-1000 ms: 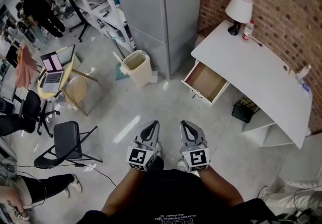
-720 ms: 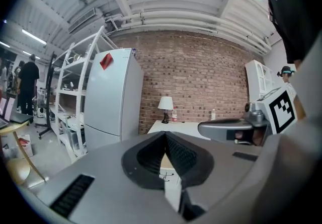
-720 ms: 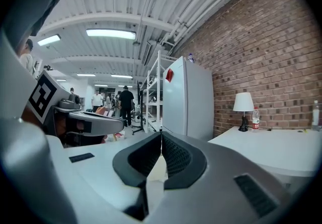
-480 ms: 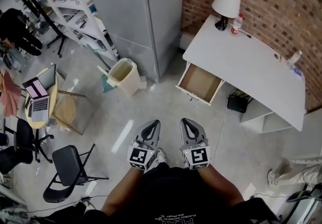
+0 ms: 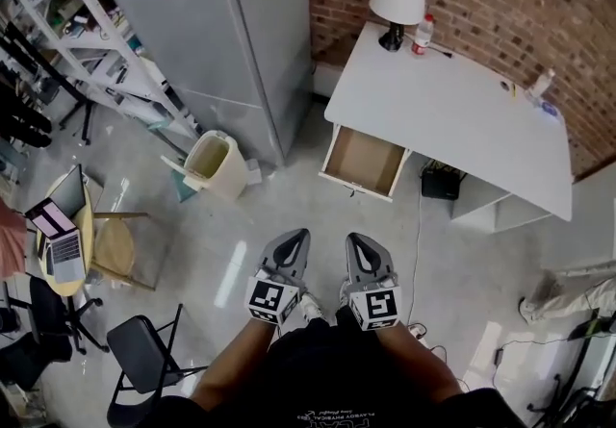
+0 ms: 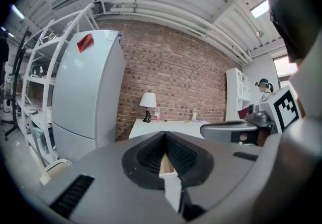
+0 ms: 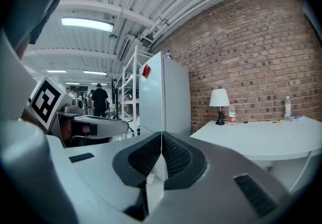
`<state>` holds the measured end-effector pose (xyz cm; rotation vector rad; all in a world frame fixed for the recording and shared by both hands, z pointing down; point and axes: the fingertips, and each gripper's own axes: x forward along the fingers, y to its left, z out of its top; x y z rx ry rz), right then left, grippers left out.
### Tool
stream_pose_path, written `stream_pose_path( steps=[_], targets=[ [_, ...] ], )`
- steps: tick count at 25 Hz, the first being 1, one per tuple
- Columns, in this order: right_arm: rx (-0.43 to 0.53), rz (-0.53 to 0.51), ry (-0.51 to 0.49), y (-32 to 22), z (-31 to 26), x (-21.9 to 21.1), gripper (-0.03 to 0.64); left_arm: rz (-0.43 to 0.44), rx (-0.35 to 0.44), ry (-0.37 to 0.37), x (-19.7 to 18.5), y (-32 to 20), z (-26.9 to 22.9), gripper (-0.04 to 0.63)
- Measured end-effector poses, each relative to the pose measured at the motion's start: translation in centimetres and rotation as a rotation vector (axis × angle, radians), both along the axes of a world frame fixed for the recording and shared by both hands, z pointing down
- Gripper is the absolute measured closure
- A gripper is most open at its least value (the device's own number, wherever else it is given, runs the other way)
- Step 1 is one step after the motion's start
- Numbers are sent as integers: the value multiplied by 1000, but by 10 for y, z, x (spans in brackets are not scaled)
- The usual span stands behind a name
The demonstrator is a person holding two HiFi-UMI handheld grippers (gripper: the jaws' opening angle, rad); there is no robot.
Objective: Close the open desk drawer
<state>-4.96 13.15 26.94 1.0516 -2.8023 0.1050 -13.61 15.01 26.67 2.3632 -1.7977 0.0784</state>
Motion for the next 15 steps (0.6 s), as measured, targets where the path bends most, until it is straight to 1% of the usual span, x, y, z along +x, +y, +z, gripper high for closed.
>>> stream_pose_path(
  steps=[3,7,12,15],
  targets=[
    [-6,38,12,-20,4,10,589,36,-21,5,11,-21,3,589],
    [-10,81,8,-51,6,28,588,65,-26,-9,30,-51,9,588],
    [-17,101,-19,-85,10,44,588,75,-52,-31,45,-83,17,588],
    [-49,97,-20,-98,22,51,589,78,-61,-37,52,-96,24,588]
  ],
)
